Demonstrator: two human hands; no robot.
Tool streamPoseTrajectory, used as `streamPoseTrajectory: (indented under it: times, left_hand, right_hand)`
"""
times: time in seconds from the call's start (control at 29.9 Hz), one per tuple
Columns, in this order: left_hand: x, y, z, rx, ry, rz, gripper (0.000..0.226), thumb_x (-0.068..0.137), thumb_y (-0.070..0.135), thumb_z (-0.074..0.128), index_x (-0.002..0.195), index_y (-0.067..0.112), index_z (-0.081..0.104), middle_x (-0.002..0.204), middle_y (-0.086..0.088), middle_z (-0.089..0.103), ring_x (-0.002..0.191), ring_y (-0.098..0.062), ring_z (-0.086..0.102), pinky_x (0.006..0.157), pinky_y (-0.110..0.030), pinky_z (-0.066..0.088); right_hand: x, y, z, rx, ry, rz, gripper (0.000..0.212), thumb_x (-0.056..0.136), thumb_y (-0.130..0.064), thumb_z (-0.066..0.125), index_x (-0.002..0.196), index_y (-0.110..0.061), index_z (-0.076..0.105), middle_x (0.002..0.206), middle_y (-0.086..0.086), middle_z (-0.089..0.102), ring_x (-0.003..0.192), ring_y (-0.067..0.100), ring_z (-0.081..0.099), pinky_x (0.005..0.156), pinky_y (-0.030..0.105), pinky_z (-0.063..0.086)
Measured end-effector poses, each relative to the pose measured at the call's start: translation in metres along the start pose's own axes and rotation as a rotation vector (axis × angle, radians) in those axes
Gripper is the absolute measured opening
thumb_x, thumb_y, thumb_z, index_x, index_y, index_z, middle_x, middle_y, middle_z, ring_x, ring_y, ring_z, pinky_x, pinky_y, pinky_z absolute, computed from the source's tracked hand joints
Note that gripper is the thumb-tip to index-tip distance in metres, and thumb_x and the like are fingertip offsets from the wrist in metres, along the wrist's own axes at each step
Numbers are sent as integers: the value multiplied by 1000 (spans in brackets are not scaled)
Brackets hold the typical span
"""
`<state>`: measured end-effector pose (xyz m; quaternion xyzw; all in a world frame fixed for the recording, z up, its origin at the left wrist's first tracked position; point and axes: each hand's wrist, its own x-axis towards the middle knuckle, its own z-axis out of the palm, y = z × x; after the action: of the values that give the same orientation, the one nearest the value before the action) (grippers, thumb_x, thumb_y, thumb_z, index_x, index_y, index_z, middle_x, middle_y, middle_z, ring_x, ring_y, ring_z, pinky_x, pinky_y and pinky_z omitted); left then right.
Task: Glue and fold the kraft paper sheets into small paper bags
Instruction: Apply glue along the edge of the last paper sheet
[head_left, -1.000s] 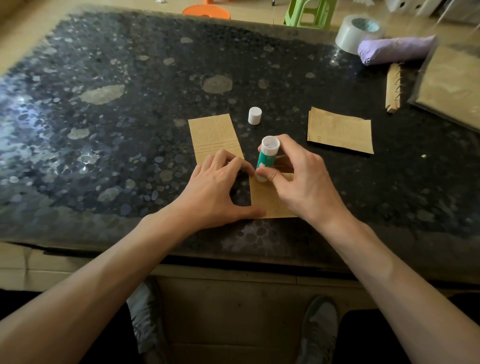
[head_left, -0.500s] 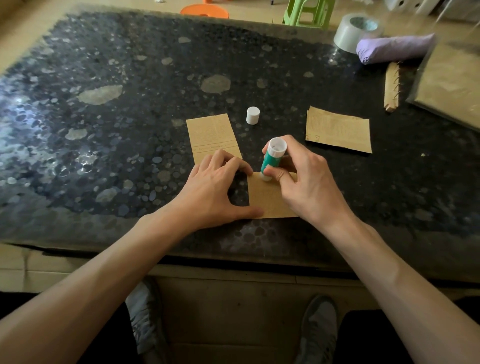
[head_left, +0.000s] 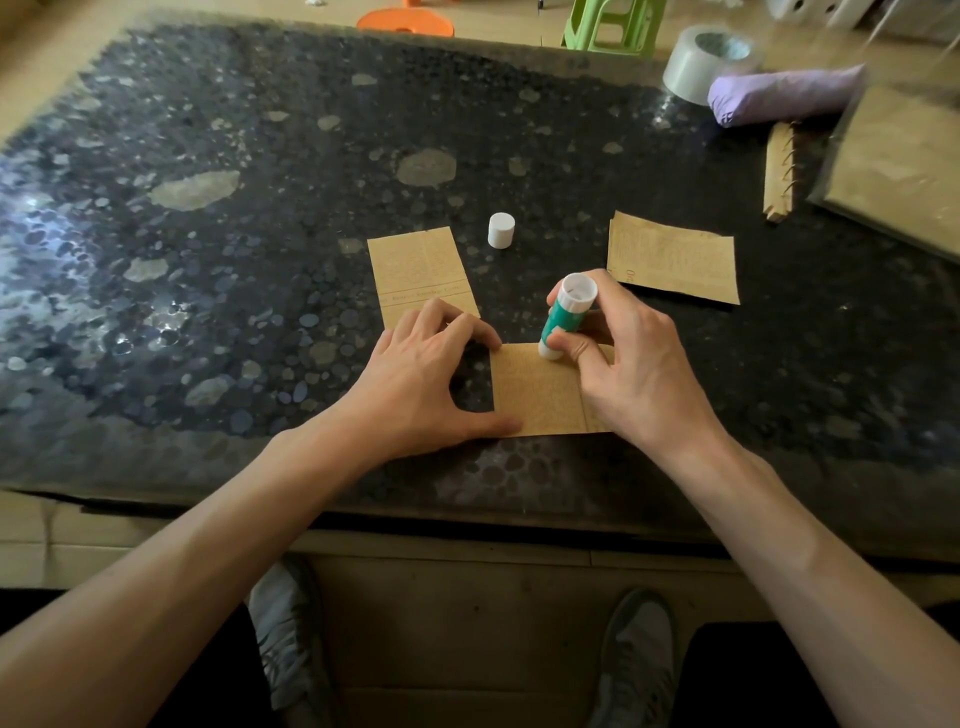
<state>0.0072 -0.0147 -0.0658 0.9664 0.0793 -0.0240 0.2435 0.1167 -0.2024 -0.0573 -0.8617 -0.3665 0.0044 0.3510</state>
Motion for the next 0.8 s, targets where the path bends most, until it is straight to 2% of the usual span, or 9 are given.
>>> streamPoseTrajectory:
  times: [0.2,0.5,0.8]
  left_hand:
    - [0,-1,1,-1,1,2,85,62,79,65,134,40,47,131,12,36,125,-7,31,108,-32,26]
    - [0,-1,0,-8,-7,0,84,62,80,64,133,41,46,130,14,35,124,-6,30,108,-32,25]
    - [-1,-2,2,-12,11,11,83,62,80,64,133,41,47,129,14,35,121,-3,28,105,-28,23]
  right_hand:
    - [-1,4,-5,-10,-4,23,30,96,-16,72,123,-19,59,112,-16,59,107,-3,55,87,-4,39]
    - [-4,9,-9,-25,22,56,28,96,-21,73,120,-19,59,112,-12,62,103,1,58,81,2,44]
    - [-9,13,-15,-11,43,78,30,96,-18,73,123,-17,59,114,-9,63,105,2,59,84,0,42]
